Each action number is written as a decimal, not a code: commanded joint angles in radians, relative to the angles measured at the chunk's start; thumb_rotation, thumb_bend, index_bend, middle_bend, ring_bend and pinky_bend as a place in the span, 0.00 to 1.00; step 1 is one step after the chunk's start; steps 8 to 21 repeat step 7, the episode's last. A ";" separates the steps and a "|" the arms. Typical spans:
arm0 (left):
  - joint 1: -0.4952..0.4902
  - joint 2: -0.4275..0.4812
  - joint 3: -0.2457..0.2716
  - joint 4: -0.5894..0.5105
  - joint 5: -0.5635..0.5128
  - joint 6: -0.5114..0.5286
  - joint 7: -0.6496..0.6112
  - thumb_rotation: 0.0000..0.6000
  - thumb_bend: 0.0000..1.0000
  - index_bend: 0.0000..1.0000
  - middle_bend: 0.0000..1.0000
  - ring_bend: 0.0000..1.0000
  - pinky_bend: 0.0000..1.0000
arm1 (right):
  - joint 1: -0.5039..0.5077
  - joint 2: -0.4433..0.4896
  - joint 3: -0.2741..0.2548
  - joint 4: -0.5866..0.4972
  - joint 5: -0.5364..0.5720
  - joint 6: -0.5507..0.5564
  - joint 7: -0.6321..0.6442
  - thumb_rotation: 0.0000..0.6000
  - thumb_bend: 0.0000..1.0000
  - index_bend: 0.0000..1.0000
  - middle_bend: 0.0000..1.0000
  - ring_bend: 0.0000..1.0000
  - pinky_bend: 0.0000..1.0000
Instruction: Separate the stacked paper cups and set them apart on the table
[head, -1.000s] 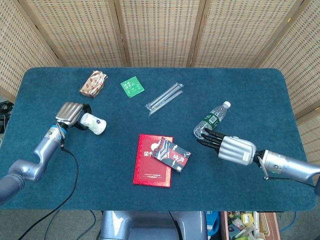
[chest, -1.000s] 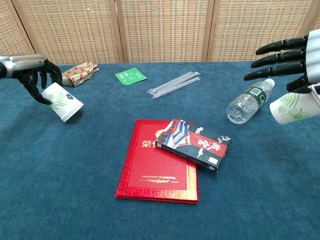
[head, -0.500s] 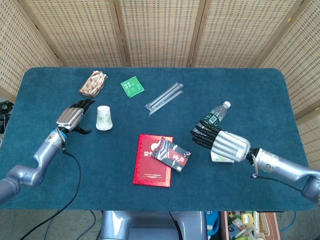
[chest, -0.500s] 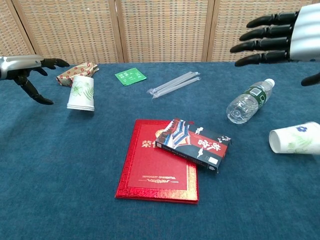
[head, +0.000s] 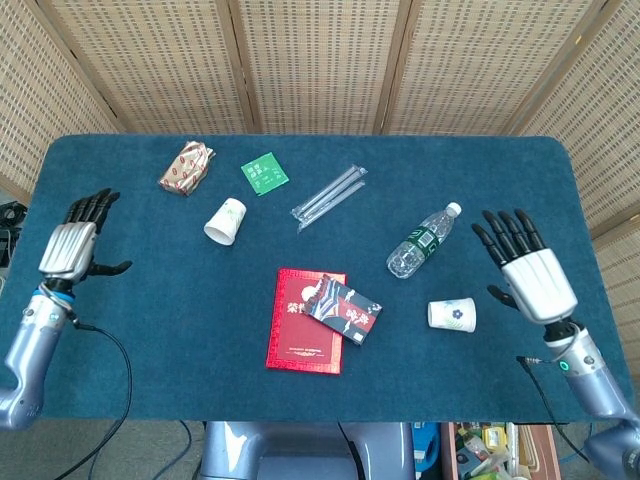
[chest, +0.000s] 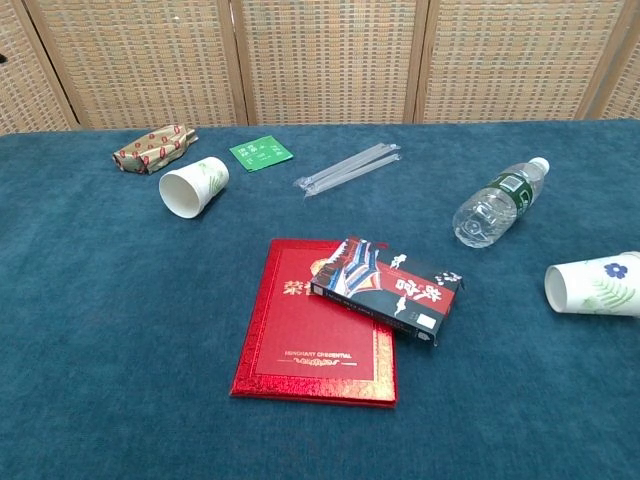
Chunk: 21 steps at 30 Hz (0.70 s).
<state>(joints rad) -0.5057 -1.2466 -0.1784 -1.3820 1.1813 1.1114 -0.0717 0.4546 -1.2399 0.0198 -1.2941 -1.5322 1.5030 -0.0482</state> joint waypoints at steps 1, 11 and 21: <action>0.085 0.010 0.013 -0.076 -0.032 0.118 0.092 1.00 0.18 0.00 0.00 0.00 0.00 | -0.062 -0.039 0.010 -0.019 0.061 0.007 0.031 1.00 0.00 0.00 0.00 0.00 0.00; 0.127 0.018 0.032 -0.134 -0.034 0.159 0.143 1.00 0.18 0.00 0.00 0.00 0.00 | -0.109 -0.063 0.021 -0.025 0.104 0.003 0.044 1.00 0.00 0.00 0.00 0.00 0.00; 0.127 0.018 0.032 -0.134 -0.034 0.159 0.143 1.00 0.18 0.00 0.00 0.00 0.00 | -0.109 -0.063 0.021 -0.025 0.104 0.003 0.044 1.00 0.00 0.00 0.00 0.00 0.00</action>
